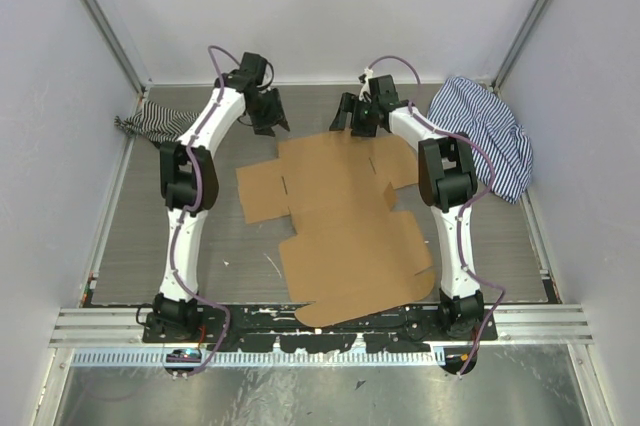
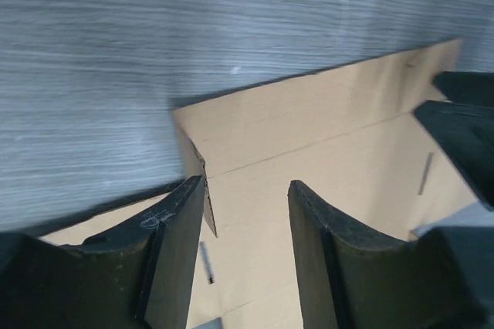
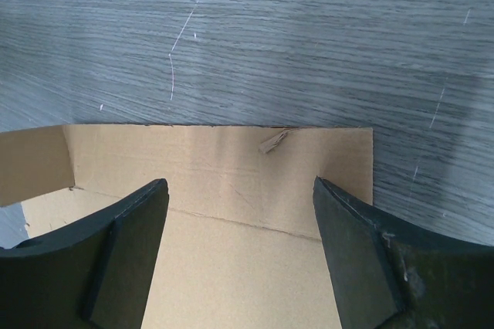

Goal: Fold the paper box

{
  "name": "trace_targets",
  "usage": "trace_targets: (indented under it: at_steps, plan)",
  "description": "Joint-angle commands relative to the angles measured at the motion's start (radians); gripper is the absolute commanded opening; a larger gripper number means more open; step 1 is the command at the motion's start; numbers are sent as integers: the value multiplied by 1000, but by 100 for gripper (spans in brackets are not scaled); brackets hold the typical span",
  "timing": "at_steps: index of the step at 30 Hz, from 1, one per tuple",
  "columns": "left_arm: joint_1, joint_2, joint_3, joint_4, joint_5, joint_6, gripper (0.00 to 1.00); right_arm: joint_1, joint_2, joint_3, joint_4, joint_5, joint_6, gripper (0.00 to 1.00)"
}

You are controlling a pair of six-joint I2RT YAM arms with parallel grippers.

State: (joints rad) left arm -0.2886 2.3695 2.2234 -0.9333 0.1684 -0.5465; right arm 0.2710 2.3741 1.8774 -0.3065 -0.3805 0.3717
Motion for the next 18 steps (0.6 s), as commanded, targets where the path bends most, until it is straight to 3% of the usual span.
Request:
trace_targets:
  at_steps: [1, 10, 14, 18]
  plan:
    - [-34, 23, 66, 69, 82, -43, 54, 12, 127, -53, -165, 60, -19, 82]
    - [-45, 114, 80, 63, 90, -55, 49, 12, 125, -54, -168, 67, -23, 82]
    - [-45, 38, 20, 51, -7, -8, 47, 12, 130, -51, -168, 66, -24, 82]
    - [-23, -103, -123, 97, -158, 1, 61, 12, 140, -42, -169, 59, -22, 82]
